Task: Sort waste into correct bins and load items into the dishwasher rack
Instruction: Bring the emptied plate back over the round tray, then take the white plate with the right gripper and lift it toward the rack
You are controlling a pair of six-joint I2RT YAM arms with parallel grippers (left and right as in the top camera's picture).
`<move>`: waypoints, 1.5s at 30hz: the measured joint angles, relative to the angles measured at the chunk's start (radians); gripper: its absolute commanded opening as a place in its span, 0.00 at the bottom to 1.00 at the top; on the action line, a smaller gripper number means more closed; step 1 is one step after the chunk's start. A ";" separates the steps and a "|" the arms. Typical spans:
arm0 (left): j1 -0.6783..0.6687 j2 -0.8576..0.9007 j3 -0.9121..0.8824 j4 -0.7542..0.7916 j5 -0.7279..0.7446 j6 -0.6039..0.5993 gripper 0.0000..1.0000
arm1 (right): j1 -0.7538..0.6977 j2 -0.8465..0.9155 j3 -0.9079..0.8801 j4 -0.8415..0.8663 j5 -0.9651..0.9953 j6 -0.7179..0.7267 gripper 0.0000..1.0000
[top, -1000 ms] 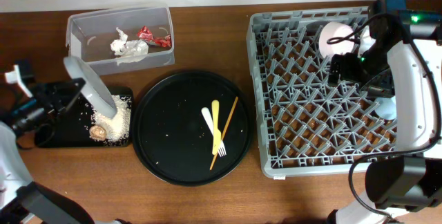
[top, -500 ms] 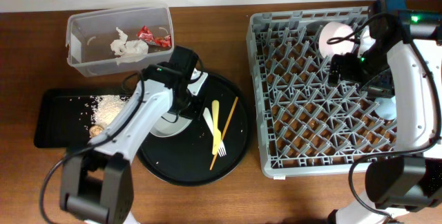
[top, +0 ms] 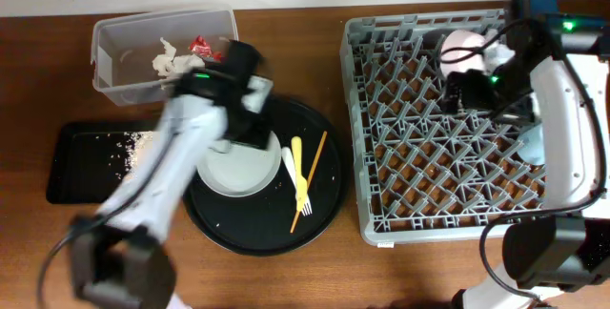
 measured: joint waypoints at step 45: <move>0.652 -0.133 0.029 -0.153 -0.005 -0.122 0.77 | 0.310 0.370 0.625 -0.049 0.948 0.287 0.04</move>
